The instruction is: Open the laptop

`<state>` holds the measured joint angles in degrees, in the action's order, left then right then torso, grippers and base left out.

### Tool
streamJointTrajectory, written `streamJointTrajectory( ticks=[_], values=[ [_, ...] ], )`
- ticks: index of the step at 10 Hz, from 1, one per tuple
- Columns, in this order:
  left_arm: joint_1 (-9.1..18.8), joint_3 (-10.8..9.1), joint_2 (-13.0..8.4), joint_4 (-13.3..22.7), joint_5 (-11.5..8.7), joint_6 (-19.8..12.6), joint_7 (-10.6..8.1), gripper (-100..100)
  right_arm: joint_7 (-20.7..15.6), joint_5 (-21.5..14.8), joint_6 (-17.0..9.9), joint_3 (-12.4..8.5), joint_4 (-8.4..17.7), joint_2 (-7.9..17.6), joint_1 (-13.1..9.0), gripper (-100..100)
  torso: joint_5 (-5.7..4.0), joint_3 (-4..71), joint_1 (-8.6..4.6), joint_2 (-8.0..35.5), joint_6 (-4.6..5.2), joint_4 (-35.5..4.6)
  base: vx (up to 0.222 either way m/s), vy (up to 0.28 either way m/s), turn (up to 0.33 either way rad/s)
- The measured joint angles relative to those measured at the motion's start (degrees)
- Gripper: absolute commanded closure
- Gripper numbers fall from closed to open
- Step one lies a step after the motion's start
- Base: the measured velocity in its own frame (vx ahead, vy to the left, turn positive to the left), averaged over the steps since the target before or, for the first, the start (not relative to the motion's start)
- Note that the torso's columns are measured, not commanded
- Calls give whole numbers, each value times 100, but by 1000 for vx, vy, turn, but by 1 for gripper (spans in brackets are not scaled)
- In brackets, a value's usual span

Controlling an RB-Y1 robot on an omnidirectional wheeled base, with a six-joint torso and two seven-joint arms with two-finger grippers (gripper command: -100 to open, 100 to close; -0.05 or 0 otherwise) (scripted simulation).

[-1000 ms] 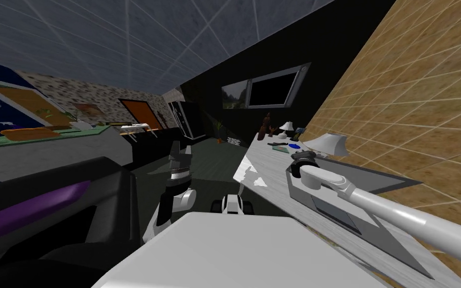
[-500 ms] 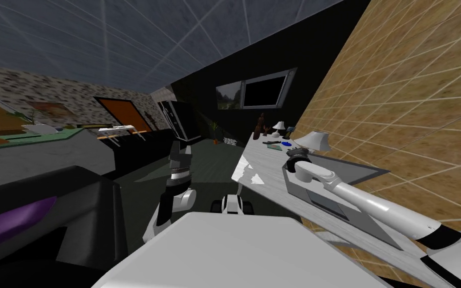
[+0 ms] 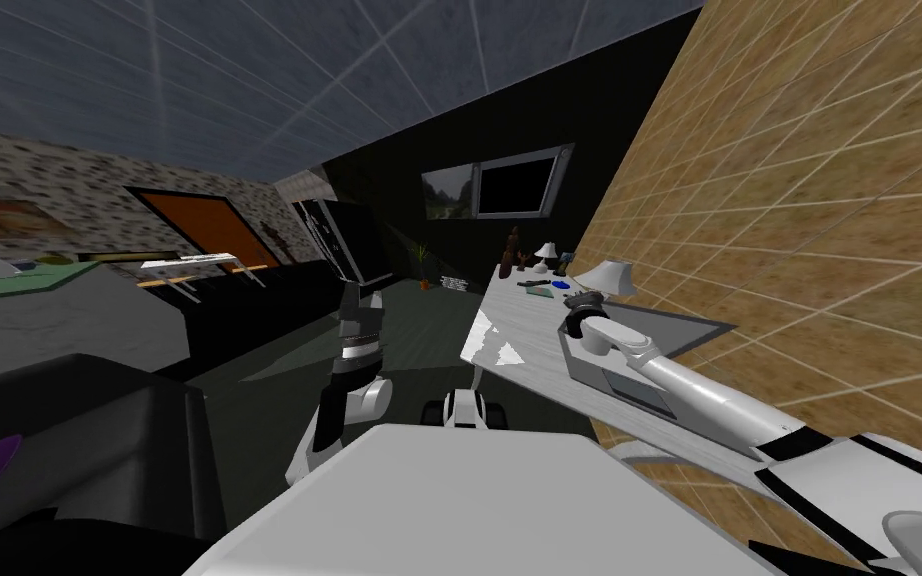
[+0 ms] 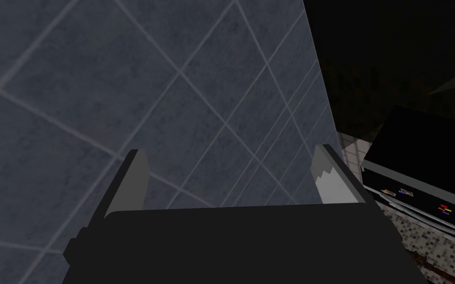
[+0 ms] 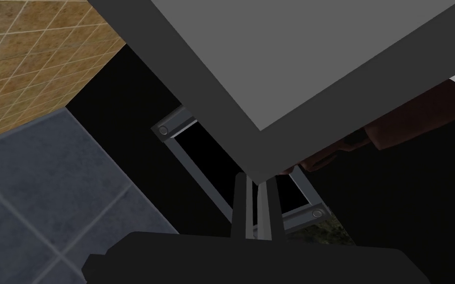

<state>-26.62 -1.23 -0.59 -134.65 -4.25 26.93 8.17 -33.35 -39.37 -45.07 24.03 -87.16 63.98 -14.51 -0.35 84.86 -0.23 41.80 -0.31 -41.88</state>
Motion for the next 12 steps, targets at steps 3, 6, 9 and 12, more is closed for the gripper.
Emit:
streamJointTrajectory(
  ticks=[3, 6, 9, 12],
  values=[
    [0, 0, 0, 0, 0, 0, 0, 0, -317, -244, 503, -94, 555, -526, -518, 100, 4, -19, -3, 29, 19, -11, 6, 35, -150],
    [-1, 0, 0, 0, 0, 0, 0, 0, -602, -406, 978, -185, 1001, -939, -948, 100, 22, -17, 10, 29, 39, -25, -4, 46, -258],
    [0, 0, 0, 0, 0, 0, 0, 0, -729, -365, 1263, -240, 1170, -1149, -1031, 100, 4, 5, 11, -5, -2, 6, -7, 9, -109],
    [0, 0, 0, 0, 0, 0, 0, 0, -1005, -668, 1694, -321, 1592, -1637, -1502, 100, 31, -25, 18, 42, 25, -36, 0, 43, -119]
  ],
)
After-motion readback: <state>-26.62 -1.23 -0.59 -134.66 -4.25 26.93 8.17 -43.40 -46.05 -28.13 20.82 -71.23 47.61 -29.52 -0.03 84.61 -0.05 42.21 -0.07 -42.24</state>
